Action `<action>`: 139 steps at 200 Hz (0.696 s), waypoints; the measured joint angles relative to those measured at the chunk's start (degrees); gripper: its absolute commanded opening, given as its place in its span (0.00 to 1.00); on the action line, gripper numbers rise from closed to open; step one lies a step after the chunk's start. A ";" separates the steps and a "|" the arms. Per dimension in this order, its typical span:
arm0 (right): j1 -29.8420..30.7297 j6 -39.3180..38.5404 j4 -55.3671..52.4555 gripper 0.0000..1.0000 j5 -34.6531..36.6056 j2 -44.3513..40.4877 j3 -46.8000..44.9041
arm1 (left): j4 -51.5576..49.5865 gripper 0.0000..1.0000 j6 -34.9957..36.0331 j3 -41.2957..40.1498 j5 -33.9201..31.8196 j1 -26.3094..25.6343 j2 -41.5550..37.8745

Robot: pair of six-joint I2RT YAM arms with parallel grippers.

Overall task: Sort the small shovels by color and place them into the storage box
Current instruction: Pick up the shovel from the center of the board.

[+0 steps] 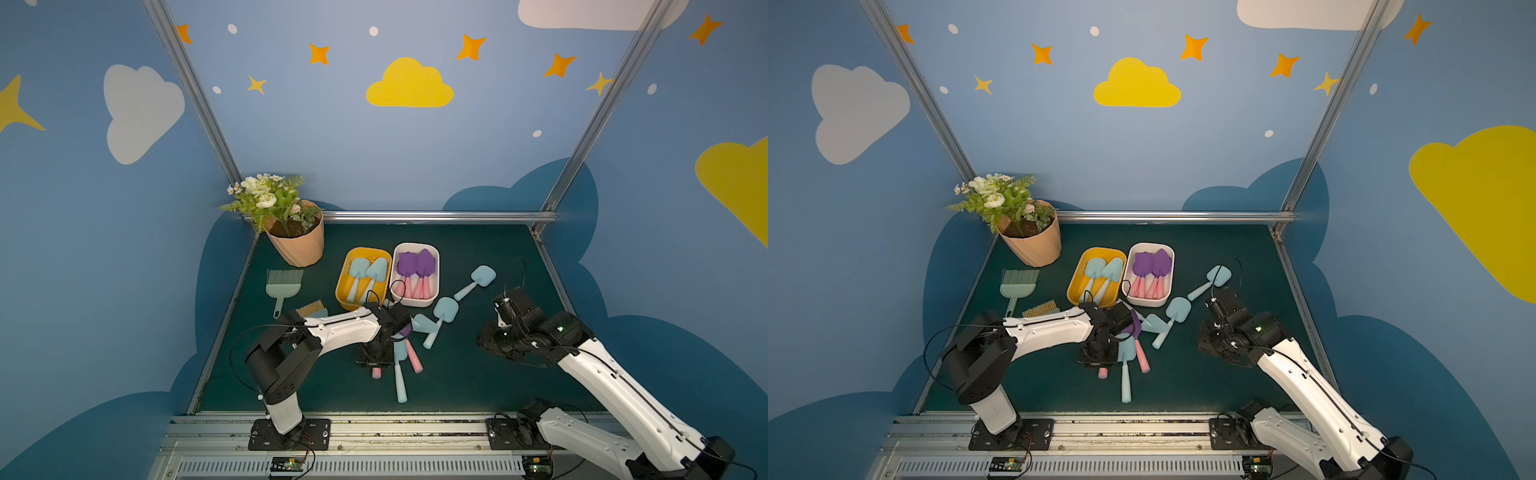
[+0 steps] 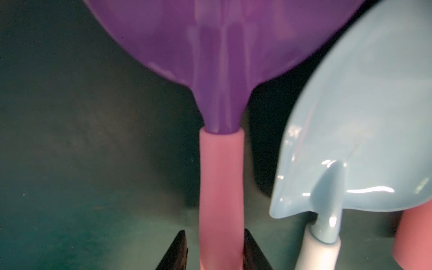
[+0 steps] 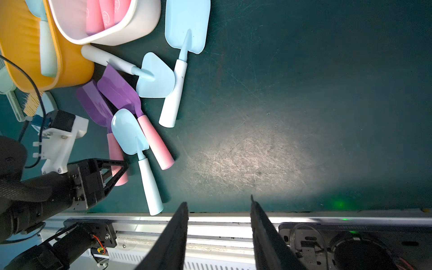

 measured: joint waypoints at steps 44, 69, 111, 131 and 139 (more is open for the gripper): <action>0.00 -0.02 0.26 0.45 -0.04 -0.04 -0.24 | 0.28 0.16 0.07 -0.90 0.31 0.00 0.31; 0.00 0.00 0.26 0.45 -0.15 -0.09 -0.24 | -0.17 0.13 0.11 -0.92 0.13 0.00 0.31; 0.00 0.00 0.26 0.45 -0.20 -0.26 -0.24 | -1.86 0.09 0.11 -0.92 -0.94 0.00 0.24; 0.00 -0.02 0.26 0.45 -0.20 -0.48 -0.24 | -3.32 0.07 0.11 -0.92 -1.66 0.02 0.07; 0.00 0.00 0.28 0.45 -0.20 -0.50 -0.26 | -4.00 0.06 0.11 -0.92 -1.97 0.07 -0.15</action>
